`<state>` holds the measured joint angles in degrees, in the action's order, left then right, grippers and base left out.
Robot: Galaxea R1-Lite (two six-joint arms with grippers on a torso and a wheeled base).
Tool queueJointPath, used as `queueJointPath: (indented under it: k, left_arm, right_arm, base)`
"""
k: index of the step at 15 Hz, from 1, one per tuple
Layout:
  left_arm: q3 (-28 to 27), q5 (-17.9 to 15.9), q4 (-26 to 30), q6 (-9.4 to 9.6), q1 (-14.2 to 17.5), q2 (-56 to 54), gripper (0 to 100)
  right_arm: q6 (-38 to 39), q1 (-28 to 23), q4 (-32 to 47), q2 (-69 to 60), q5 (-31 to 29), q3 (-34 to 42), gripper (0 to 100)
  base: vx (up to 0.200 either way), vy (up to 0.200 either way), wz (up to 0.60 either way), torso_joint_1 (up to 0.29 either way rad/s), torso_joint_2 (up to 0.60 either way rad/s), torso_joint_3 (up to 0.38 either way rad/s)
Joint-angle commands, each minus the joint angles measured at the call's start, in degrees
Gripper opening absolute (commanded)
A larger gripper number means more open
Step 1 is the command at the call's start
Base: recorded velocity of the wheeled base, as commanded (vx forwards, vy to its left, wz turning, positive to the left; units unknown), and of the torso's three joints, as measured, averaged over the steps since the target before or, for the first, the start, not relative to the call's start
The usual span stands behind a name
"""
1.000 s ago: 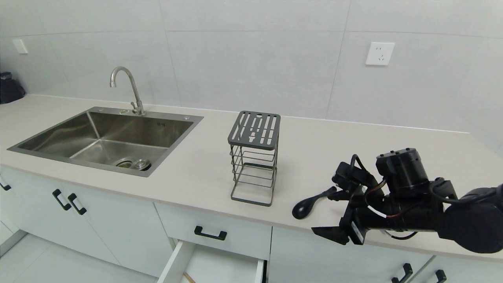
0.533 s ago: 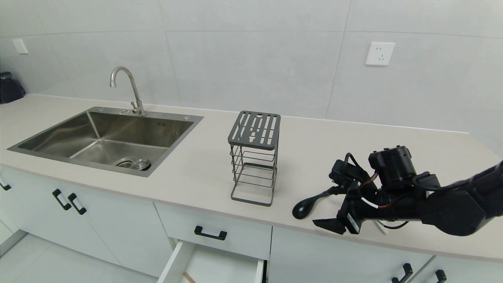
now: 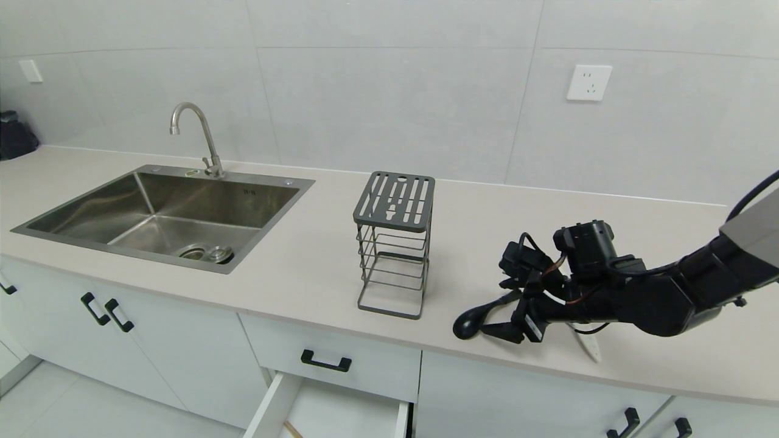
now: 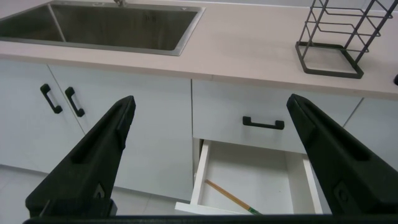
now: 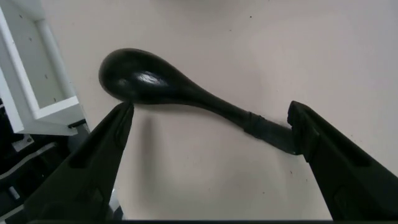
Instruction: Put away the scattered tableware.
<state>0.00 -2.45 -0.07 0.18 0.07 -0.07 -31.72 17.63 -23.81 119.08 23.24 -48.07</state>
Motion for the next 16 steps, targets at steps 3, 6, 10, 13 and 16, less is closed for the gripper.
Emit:
queueJointPath:
  k: [3,6,10,13,16]
  left_arm:
    - [0.0,0.0,0.0,-0.01,0.0,0.1,100]
    - [0.0,0.0,0.0,-0.01,0.0,0.1,100]
    - [0.0,0.0,0.0,-0.01,0.0,0.1,100]
    - [0.0,0.0,0.0,-0.01,0.0,0.1,100]
    - [0.0,0.0,0.0,-0.01,0.0,0.1,100]
  right_arm:
    - [0.1,0.4,-0.1,3.8,0.2,-2.6,100]
    - [0.4,0.2,-0.1,6.6,0.2,-5.7,100]
    - [1.9,0.2,-0.9,8.7,1.5,-7.0,100]
    - [3.3,0.4,-4.2,10.2,3.1,-6.4,0]
    - [3.3,0.2,-4.7,10.1,2.8,-5.8,0]
  base:
    - [0.0,0.0,0.0,0.001,0.0,0.02]
    - [0.0,0.0,0.0,0.0,0.0,0.0]
    - [0.0,0.0,0.0,0.0,0.0,0.0]
    - [0.0,0.0,0.0,0.0,0.0,0.0]
    - [0.0,0.0,0.0,0.0,0.0,0.0]
